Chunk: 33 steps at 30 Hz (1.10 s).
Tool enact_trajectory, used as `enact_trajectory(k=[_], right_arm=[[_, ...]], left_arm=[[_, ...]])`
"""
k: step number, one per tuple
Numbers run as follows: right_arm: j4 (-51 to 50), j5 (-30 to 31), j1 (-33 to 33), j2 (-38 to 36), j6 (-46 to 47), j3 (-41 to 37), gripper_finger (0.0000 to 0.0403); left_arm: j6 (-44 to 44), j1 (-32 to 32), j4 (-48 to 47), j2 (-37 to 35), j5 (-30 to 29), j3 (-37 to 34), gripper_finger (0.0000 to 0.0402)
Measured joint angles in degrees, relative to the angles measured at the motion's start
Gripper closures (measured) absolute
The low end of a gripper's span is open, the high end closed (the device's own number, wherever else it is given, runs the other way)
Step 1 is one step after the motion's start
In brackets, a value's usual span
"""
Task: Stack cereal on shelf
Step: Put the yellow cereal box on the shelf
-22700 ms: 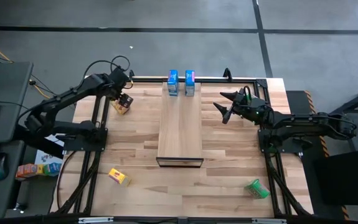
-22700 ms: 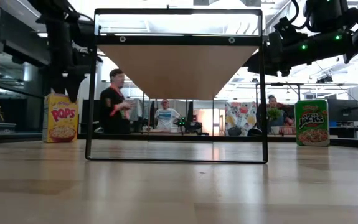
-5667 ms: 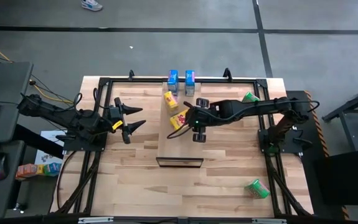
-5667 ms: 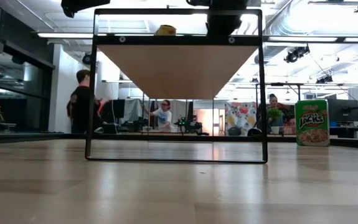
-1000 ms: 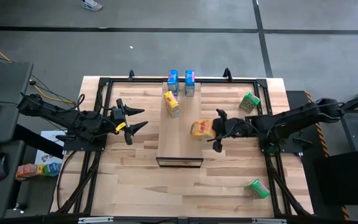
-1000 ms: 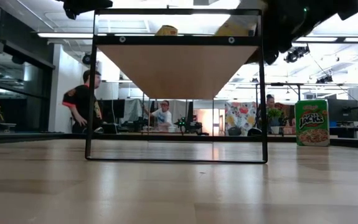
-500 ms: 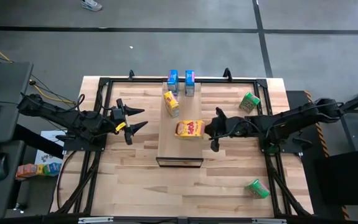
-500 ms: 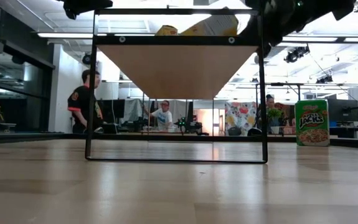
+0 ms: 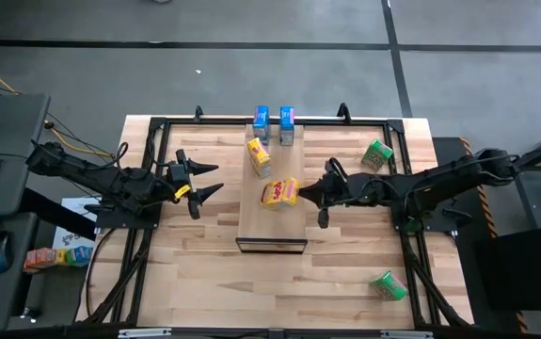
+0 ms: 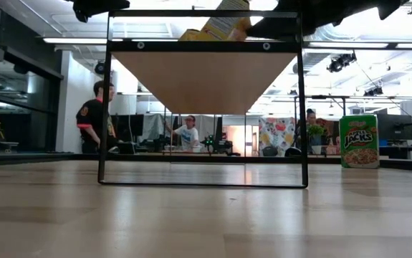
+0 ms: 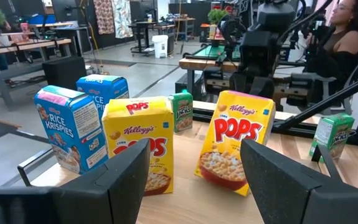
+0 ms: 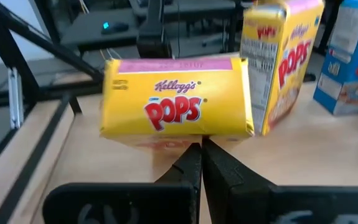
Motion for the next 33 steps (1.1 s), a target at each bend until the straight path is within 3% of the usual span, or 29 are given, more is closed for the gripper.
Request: enact_trajectory(k=[9,25,33], right_arm=[[4.5,-0.3,-0.4,0.0,-1.6,0.0,0.0403],[9.8,-10.4,-6.3,0.0,0.5,0.0,0.0403],[10.7,-11.1,-6.4,3.5,1.9,0.1,0.0403]], left_arm=[[0.0,0.0,0.3,0.0,0.0,0.0,0.0158],[1.1,0.0,1.3,0.0,-0.2,0.0,0.0158],[1.1,0.0,1.3,0.0,-0.2,0.0,0.0158]])
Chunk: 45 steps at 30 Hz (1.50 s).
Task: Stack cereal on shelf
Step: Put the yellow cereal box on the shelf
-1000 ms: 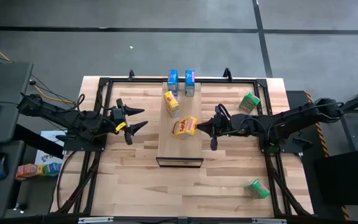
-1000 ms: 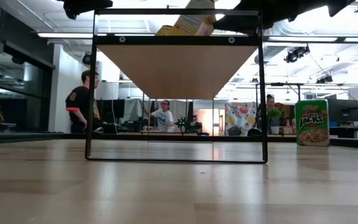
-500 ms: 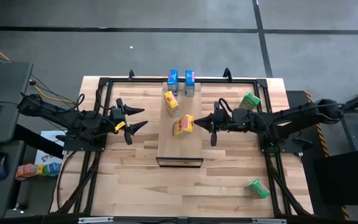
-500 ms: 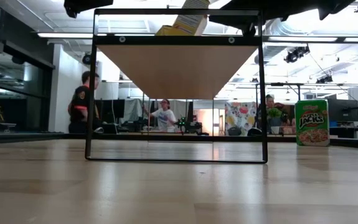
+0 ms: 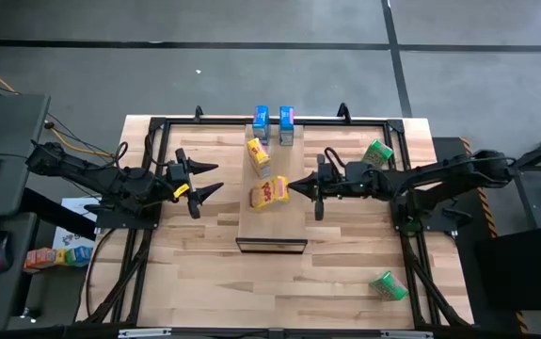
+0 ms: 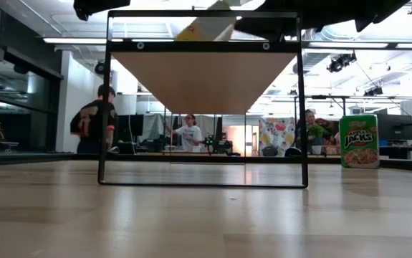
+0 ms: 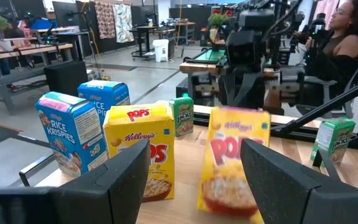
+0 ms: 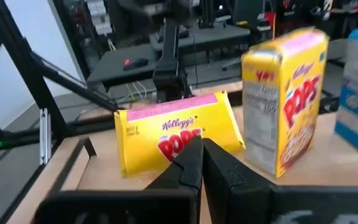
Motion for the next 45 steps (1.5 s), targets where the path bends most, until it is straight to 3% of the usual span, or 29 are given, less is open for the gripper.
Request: enact_trajectory(k=[13,16,19,26,28,39,45], right_arm=[[2.7,-1.7,0.0,1.8,0.0,0.0,0.0403],[2.6,-2.1,0.0,1.8,0.0,0.0,0.0403],[1.0,-2.2,0.0,1.8,0.0,0.0,0.0403],[-3.4,-2.3,0.0,1.8,-0.3,0.0,0.0403],[-4.0,-2.3,0.0,1.8,-0.3,0.0,0.0403],[-14.2,-2.0,0.1,1.8,1.9,0.0,0.0403],[-13.2,-1.9,1.3,1.9,2.7,0.0,0.0403]], left_arm=[[-0.2,0.8,-1.7,2.7,-0.4,-2.4,0.0159],[-1.0,2.8,-0.8,6.4,3.9,-2.5,0.0171],[-1.1,5.0,2.7,11.2,8.9,-1.8,0.0207],[-0.1,6.1,6.6,19.7,7.9,0.7,0.0368],[0.5,6.0,8.2,21.0,8.8,0.8,0.0391],[-1.3,6.0,8.8,24.0,10.8,0.8,0.0400],[-2.1,6.0,7.4,24.0,10.9,0.8,0.0401]])
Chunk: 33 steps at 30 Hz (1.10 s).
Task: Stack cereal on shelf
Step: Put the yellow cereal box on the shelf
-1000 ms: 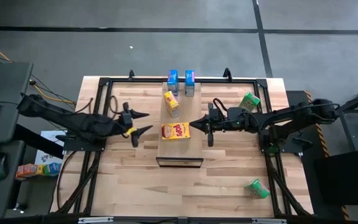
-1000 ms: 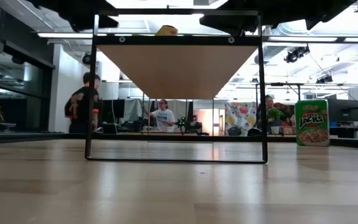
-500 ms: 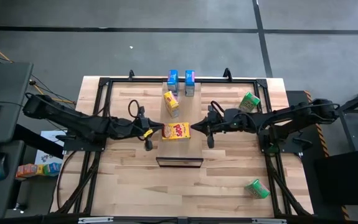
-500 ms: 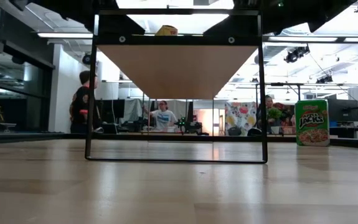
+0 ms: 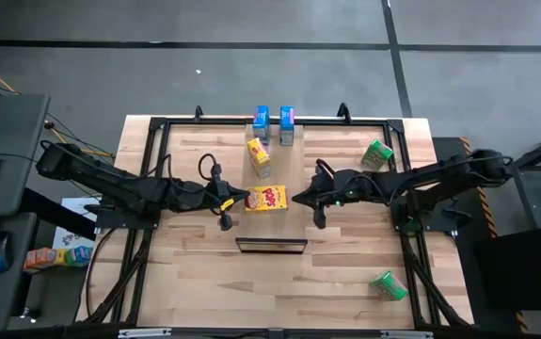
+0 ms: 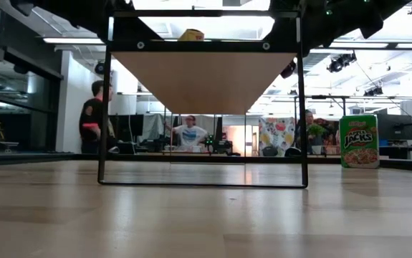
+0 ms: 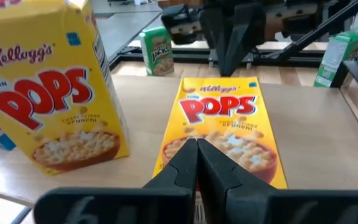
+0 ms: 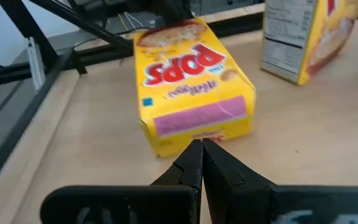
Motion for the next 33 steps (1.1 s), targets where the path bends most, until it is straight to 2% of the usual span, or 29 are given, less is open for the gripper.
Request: enact_trajectory(k=[7,15,28,33], right_arm=[[2.9,2.8,1.2,3.7,-0.2,0.0,0.0403],[7.6,2.9,1.2,4.5,-1.2,0.0,0.0403],[20.4,-1.0,1.5,4.5,-3.6,0.0,0.0403],[20.0,-2.0,1.5,4.5,-5.6,3.0,0.0403]], left_arm=[[-2.0,0.0,-2.5,0.0,0.0,0.0,0.0401],[-3.6,0.0,-4.5,-0.2,-0.4,0.1,0.0401],[-3.6,0.1,-4.3,0.0,-0.7,0.0,0.0401],[-3.6,1.3,-4.1,0.1,0.2,-0.1,0.0401]])
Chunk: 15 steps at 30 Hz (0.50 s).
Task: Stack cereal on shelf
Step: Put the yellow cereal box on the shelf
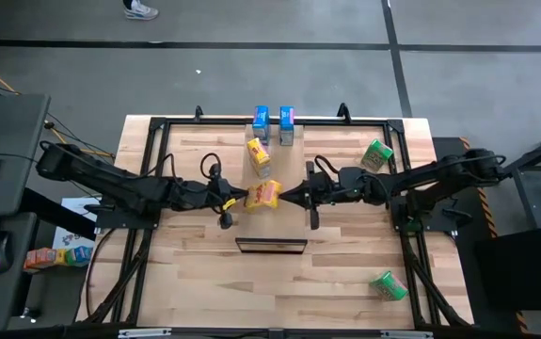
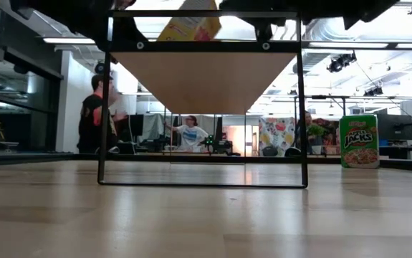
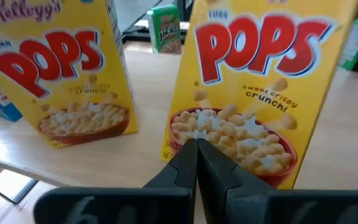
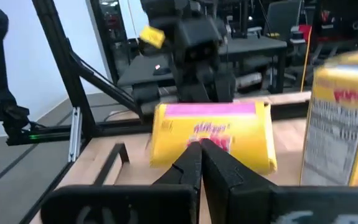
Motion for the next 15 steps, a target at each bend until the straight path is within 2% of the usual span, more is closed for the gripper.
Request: enact_trajectory(k=[6,15], right_arm=[[-4.2,-0.2,0.0,0.0,-2.1,3.6,0.0403],[-4.7,-0.4,-0.2,0.0,-2.8,4.7,0.0403]], left_arm=[[0.1,0.8,4.2,2.6,2.9,-0.1,0.0401],[2.0,2.1,11.7,9.6,5.5,0.0,0.0401]])
